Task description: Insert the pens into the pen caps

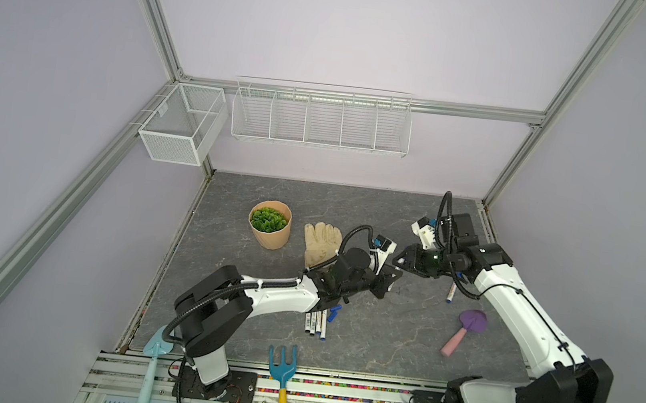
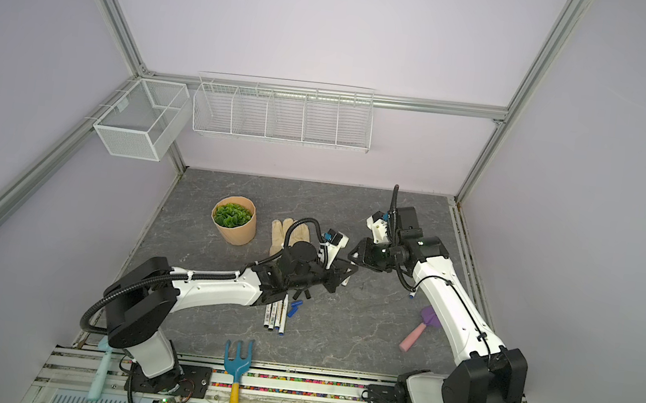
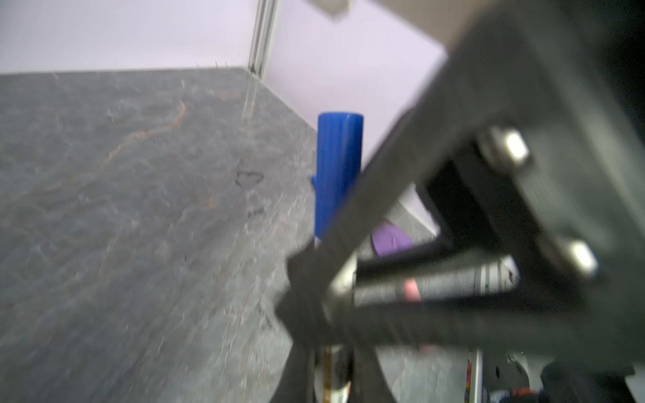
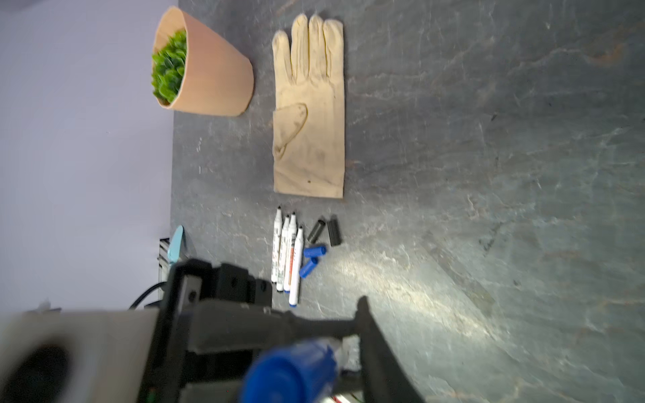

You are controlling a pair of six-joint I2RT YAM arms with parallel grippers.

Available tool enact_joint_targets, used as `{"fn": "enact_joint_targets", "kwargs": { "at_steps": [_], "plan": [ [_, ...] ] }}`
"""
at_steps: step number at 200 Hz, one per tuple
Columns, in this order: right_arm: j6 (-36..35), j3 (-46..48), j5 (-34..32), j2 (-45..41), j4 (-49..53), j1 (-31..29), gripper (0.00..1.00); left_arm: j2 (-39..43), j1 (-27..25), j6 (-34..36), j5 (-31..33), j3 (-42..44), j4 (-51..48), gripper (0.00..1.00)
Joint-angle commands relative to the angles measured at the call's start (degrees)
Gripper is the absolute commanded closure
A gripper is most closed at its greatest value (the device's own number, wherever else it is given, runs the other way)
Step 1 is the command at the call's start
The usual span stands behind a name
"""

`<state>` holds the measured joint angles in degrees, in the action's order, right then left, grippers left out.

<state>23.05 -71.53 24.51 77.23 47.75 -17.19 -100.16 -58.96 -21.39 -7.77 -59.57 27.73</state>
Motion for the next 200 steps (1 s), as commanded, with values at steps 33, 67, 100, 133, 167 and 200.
{"fn": "enact_joint_targets", "kwargs": {
  "at_steps": [33, 67, 100, 133, 167, 200],
  "plan": [
    [7.3, -8.3, -6.4, -6.9, 3.8, 4.6, 0.42, -15.4, 0.2, -4.7, -4.2, -11.4, 5.1, 1.0],
    [8.2, -6.3, -12.2, -9.9, 6.6, 5.1, 0.42, -23.9, -0.3, -5.4, -7.3, -20.1, 0.2, 1.0],
    [8.0, -3.7, -14.1, -11.0, 9.4, 7.1, 0.42, -30.1, -1.4, -2.8, -8.2, -27.5, -7.6, 1.0],
    [8.7, -2.6, -13.8, -11.5, 9.2, 7.6, 0.43, -36.0, -2.0, -3.6, -9.6, -33.9, -13.5, 0.93],
    [8.6, -2.2, -14.8, -12.1, 9.4, 7.9, 0.43, -39.0, -2.6, -4.0, -9.6, -36.6, -16.0, 0.85],
    [8.3, -1.0, -14.8, -12.3, 9.1, 8.3, 0.43, -41.6, -3.1, -4.0, -10.5, -39.9, -19.2, 0.74]
  ]
}}
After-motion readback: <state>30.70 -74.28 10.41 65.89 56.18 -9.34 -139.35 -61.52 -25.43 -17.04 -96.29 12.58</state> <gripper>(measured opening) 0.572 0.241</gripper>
